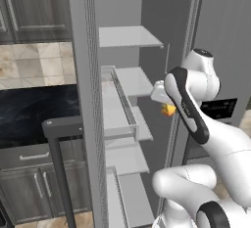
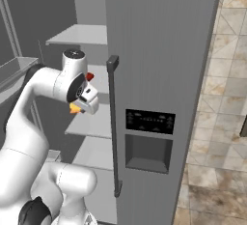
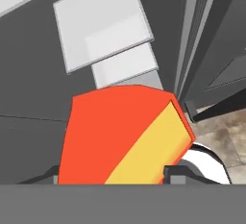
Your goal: Take the cheese, fish, and bell pepper from the fridge and place them on the plate on the dining counter to create an appetizer plate.
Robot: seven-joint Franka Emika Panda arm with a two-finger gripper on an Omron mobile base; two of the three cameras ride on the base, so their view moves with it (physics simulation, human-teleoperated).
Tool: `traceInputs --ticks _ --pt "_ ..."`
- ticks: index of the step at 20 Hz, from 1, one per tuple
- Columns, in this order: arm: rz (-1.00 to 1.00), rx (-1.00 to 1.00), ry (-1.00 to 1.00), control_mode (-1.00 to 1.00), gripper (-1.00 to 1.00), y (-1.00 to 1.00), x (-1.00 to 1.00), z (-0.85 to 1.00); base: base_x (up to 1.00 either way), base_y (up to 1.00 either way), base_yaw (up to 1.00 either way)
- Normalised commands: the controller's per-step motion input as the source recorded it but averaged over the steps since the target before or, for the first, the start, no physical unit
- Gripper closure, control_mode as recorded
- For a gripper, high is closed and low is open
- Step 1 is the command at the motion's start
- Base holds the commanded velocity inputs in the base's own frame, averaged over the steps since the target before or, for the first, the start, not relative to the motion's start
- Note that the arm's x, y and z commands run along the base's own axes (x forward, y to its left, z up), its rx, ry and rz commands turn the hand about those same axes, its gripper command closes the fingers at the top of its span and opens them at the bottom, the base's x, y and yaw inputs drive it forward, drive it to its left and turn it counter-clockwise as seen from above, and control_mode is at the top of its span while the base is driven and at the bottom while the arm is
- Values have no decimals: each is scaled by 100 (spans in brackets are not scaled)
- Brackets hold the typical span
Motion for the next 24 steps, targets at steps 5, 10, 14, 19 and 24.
traceInputs --ticks 5,10,14,19,24 --pt "0 0 1 100 100 -1 -2 0 -15 0 0" --pt "0 0 0 100 100 0 0 0 -93 0 -2" --pt "0 0 0 100 100 0 0 0 -100 0 -7" --pt "0 0 0 100 100 0 0 0 -100 -5 -13" --pt "0 0 0 100 100 0 0 0 -100 -17 0"
